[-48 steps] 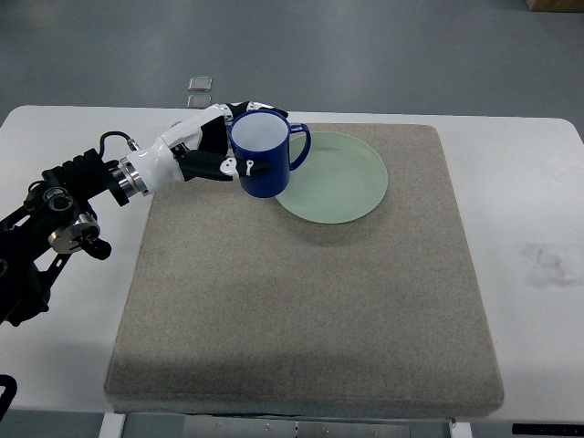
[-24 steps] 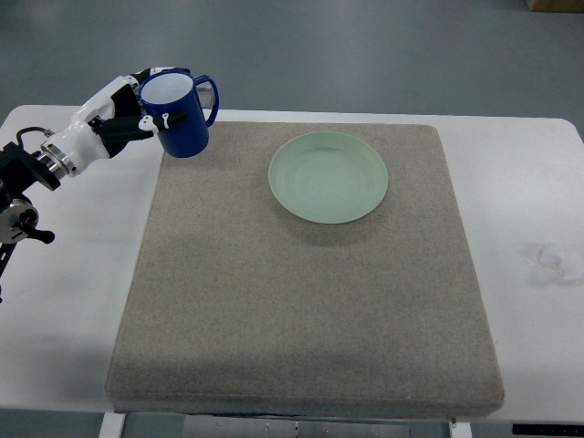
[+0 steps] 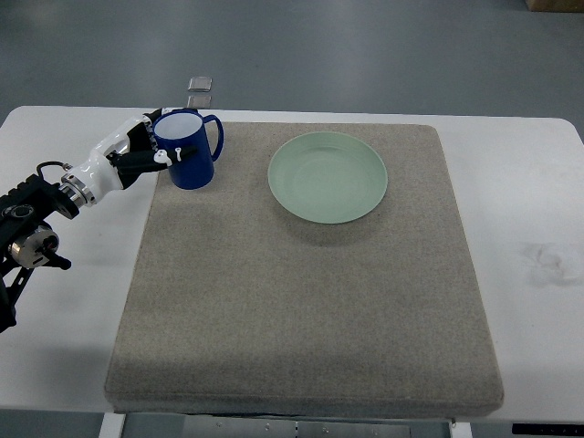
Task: Place cup left of plate with left hand
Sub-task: 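Lower the blue mug onto the pad beside the plate, then open the left hand fingers and release the mug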
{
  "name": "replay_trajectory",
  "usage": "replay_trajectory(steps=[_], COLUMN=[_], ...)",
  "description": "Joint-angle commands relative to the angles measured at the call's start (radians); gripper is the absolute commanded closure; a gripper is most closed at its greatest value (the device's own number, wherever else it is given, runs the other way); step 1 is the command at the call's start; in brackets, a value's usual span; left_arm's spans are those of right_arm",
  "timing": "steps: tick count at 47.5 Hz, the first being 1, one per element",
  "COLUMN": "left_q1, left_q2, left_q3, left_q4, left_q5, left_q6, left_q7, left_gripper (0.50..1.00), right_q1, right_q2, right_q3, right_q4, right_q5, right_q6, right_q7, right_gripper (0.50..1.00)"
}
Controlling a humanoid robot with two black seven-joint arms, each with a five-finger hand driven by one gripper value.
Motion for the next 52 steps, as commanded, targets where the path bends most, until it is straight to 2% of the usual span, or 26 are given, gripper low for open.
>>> replay_trajectory(steps=[1,16,20,28,31,38,42,46,49,52], left_q1=[0.000,0.002,0.002,0.002,0.003,0.002,0.002,0.002,0.002,0.002], left_q2=[-0.002,-0.023,-0.023,-0.023,-0.023,-0.025,-0.023,-0.023,-0.023,-0.023], left_q3=[0.008,0.009,0.009,0.045,0.045,0.043,0.045,0.045,0.045,0.045], left_q4=[0.010,0.044,0.047,0.048,0.050,0.071,0.071,0.073,0.073,0.073], left_q5=[0.000,0.000,0.000,0.006,0.007,0.006,0.006,0.007,0.007,0.007], left_q6=[0.004,0.012,0.036,0.048,0.050,0.054,0.055,0.055,0.055,0.055], left_q7=[-0.008,-0.010,-0.010,-0.042,-0.045,-0.047,-0.050,-0.061,-0.061,-0.061], left_gripper=[1.000,1.000,1.000,1.000,0.986,0.887,0.862,0.815,0.759,0.737], right_q1=[0.000,0.000,0.000,0.000,0.000,0.000,0.000,0.000,0.000,0.000], right_q2=[0.000,0.000,0.000,0.000,0.000,0.000,0.000,0.000,0.000,0.000], right_q3=[0.000,0.000,0.000,0.000,0.000,0.001,0.000,0.000,0.000,0.000], right_q4=[0.000,0.000,0.000,0.000,0.000,0.000,0.000,0.000,0.000,0.000], right_q5=[0.000,0.000,0.000,0.000,0.000,0.000,0.000,0.000,0.000,0.000], right_q6=[0.000,0.000,0.000,0.000,0.000,0.000,0.000,-0.001,0.000,0.000], right_q7=[0.000,0.000,0.000,0.000,0.000,0.000,0.000,0.000,0.000,0.000], right_gripper=[0.568,0.568,0.568,0.568,0.568,0.568,0.568,0.568,0.568,0.568])
